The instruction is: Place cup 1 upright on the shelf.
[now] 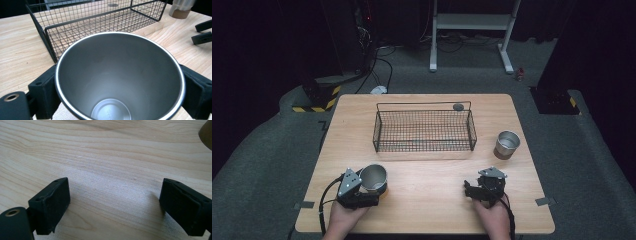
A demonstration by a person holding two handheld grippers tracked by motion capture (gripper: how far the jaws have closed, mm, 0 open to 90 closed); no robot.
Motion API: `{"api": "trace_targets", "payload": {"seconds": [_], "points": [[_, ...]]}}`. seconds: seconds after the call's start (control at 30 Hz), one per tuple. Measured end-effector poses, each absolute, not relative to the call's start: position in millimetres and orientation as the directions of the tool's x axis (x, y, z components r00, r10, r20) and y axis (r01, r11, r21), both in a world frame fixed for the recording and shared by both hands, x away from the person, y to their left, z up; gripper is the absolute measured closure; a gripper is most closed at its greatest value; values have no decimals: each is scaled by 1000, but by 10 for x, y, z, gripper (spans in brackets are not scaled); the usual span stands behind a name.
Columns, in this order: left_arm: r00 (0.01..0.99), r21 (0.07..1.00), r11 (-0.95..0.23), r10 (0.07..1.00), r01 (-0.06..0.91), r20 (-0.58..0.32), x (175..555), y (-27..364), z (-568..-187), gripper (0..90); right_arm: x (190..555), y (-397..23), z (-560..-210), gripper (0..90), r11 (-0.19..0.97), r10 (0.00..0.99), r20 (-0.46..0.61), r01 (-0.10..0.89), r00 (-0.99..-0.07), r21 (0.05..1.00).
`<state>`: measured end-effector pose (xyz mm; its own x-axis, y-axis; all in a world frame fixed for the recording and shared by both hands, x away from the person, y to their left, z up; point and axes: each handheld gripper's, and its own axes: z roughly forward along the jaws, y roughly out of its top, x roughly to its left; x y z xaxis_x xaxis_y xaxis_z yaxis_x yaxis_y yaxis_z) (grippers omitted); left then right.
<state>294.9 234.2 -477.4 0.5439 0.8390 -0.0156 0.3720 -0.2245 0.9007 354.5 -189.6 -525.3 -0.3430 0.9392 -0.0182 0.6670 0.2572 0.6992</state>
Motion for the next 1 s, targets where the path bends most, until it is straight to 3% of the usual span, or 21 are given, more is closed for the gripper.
{"api": "trace_targets", "payload": {"seconds": [1.0], "points": [[530, 926, -174, 848, 334, -31, 2891, 2438, -4688, 104, 3545, -1896, -5253, 94, 257, 939, -18, 667, -343, 699]]}}
